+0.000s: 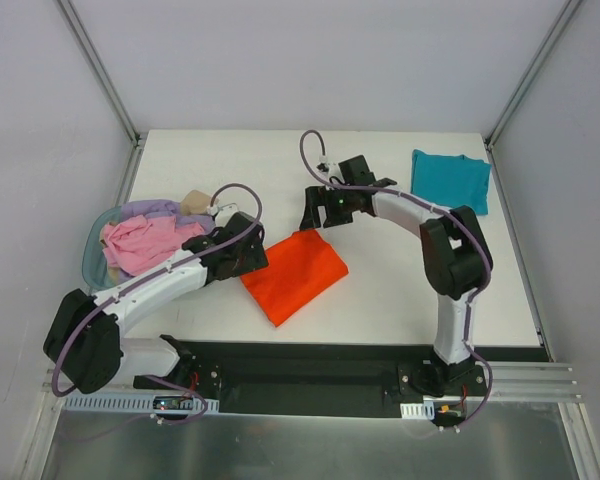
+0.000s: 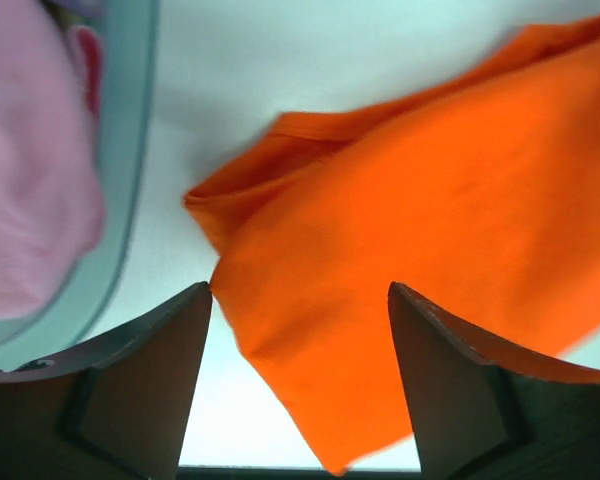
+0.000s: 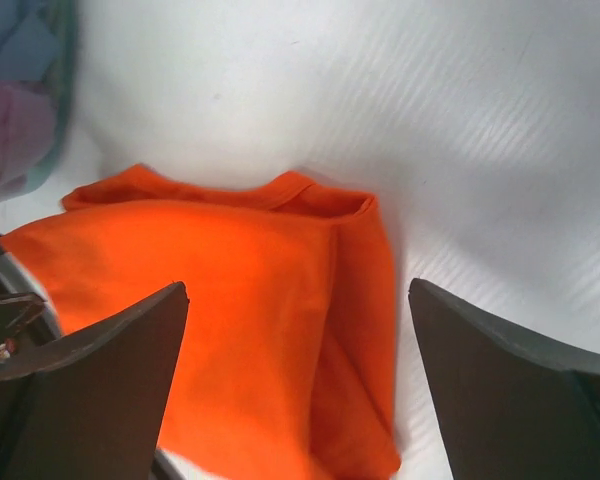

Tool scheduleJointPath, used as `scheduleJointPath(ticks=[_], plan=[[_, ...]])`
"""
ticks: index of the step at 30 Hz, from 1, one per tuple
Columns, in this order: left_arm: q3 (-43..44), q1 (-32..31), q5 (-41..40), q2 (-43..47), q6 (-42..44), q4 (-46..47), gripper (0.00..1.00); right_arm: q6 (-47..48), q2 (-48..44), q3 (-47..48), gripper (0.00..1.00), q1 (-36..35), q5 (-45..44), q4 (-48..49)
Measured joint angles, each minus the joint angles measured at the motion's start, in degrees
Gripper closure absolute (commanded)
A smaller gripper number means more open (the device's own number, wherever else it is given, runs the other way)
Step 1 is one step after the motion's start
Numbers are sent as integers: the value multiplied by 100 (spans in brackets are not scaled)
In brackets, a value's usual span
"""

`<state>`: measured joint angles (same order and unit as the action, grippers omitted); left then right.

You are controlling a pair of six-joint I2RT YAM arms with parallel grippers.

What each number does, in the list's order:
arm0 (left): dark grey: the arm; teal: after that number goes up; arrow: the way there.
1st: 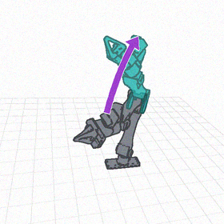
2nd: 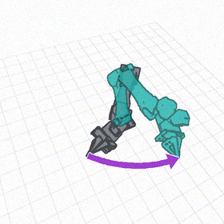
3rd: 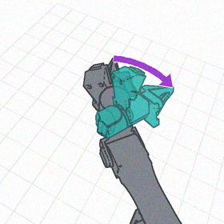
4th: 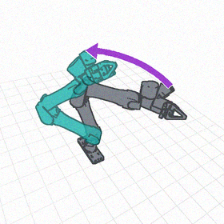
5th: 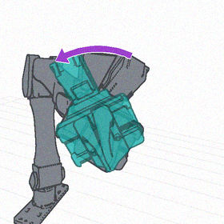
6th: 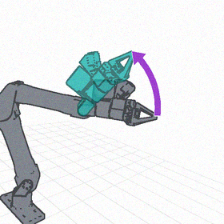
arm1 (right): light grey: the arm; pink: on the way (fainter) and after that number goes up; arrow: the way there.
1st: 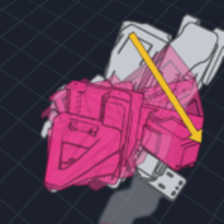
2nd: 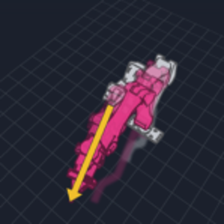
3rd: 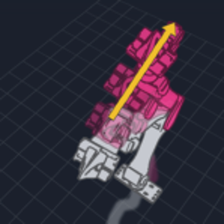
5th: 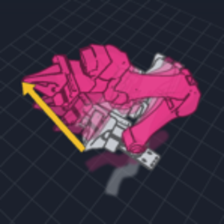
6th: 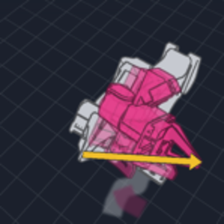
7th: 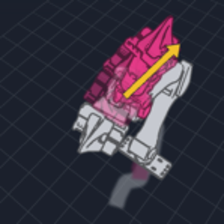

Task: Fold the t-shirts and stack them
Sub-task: Fold the long partially folded tshirt into a neat square, then smooth out wrinkles on the folded tshirt

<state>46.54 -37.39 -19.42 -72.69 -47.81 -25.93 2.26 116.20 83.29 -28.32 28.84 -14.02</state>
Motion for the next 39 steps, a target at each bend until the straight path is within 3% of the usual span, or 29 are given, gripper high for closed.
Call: scheduleJointPath(ticks=[1,9,13,18,28,34,39], plan=[[63,2,138,44,55,4,1,-2,-173,-76,4,0,2,7],[234,-103,1073,931,229,35,1,-343,-2188,-1220,4,0,201,260],[249,-168,1397,970,236,199,1,-776,-2739,-1934,4,-44,592,717],[247,-162,1464,361,236,485,1,-1259,-2503,-2321,4,-221,1051,1226],[205,-96,1449,-1311,70,673,1,-1840,-866,-2455,4,-42,1340,2059],[256,-76,1447,-1543,177,817,1,-2009,-1303,-3239,4,37,1318,2758],[577,-76,1449,-1818,706,968,1,-2096,-2470,-4382,4,33,831,2809]])
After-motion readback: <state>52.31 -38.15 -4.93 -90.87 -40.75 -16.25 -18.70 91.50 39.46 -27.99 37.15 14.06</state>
